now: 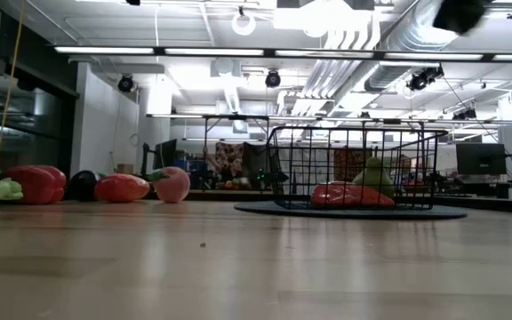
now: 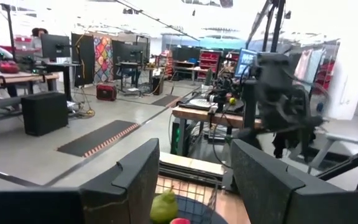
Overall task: Build produce basket
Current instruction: Put the dragon fruit into the black wire basket
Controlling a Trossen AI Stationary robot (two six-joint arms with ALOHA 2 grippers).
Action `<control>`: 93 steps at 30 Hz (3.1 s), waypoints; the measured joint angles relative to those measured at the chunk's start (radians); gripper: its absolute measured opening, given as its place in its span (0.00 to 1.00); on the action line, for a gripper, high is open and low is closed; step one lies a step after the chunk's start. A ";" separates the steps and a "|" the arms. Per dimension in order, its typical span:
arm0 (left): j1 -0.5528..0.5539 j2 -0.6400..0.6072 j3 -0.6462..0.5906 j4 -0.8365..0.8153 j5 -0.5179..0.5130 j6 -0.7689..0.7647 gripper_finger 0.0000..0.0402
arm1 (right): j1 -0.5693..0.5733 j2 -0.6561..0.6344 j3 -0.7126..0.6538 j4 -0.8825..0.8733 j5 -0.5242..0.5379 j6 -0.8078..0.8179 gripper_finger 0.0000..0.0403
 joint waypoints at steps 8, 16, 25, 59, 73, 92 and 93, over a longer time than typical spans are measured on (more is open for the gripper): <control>0.000 0.000 0.000 -0.001 0.000 0.009 0.46 | 0.320 0.087 -0.142 -0.019 0.007 0.301 0.94; 0.000 0.000 0.000 -0.001 0.000 0.042 0.46 | 0.531 0.169 -0.265 0.117 -0.084 0.353 0.94; 0.000 0.000 0.000 0.007 -0.025 0.053 0.46 | 0.596 0.218 -0.358 0.173 0.071 0.341 0.94; 0.000 0.000 0.000 0.011 -0.139 0.035 0.46 | 0.603 0.191 -0.481 0.213 0.210 0.278 0.08; 0.000 0.000 0.000 0.011 -0.126 0.034 0.46 | 0.394 -0.108 -0.281 0.507 0.190 0.384 0.01; -0.001 0.000 0.000 0.011 -0.065 0.014 0.46 | -0.277 0.255 0.368 -0.070 0.540 -0.446 0.00; -0.001 0.000 0.000 0.011 -0.065 0.006 0.46 | -0.320 0.288 0.379 -0.086 0.548 -0.497 0.00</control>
